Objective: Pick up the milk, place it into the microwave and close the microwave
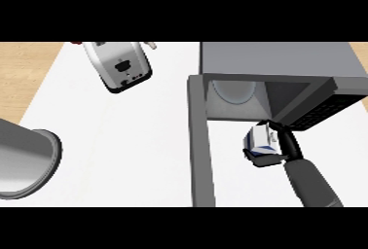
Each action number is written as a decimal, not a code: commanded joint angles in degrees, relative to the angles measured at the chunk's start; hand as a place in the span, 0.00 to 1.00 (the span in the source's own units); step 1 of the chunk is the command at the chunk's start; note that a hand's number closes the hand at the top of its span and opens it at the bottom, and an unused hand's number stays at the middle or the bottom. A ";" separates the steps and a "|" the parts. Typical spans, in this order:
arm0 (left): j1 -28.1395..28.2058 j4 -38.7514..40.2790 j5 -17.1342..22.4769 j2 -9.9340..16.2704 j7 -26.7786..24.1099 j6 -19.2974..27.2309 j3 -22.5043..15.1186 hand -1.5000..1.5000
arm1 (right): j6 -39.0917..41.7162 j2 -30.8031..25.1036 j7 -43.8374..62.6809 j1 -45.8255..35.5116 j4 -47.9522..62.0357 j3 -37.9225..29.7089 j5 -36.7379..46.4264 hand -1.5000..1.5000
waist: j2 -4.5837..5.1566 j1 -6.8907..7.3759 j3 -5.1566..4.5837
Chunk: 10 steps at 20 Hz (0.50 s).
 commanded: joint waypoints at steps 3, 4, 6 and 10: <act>0.21 0.77 0.18 -0.62 -0.59 -0.19 -0.27 0.00 | 8.98 2.90 -6.55 -0.16 -1.89 2.40 -0.58 1.00 | -0.51 -0.96 -0.08; -0.20 0.47 1.47 -0.41 1.52 0.02 1.86 0.00 | 10.99 2.06 -4.49 -1.76 -2.96 2.43 -1.13 1.00 | -0.49 -1.33 -0.10; 1.65 2.29 2.00 -0.64 -0.57 -2.38 3.47 0.00 | 10.81 1.46 -0.19 -3.65 -6.59 3.75 -0.67 1.00 | -0.79 -1.41 -0.17; 0.79 3.23 3.08 0.17 -0.04 -3.77 5.43 0.00 | 4.16 6.29 3.90 -2.56 -13.50 5.37 -0.35 1.00 | -0.80 -1.78 -0.18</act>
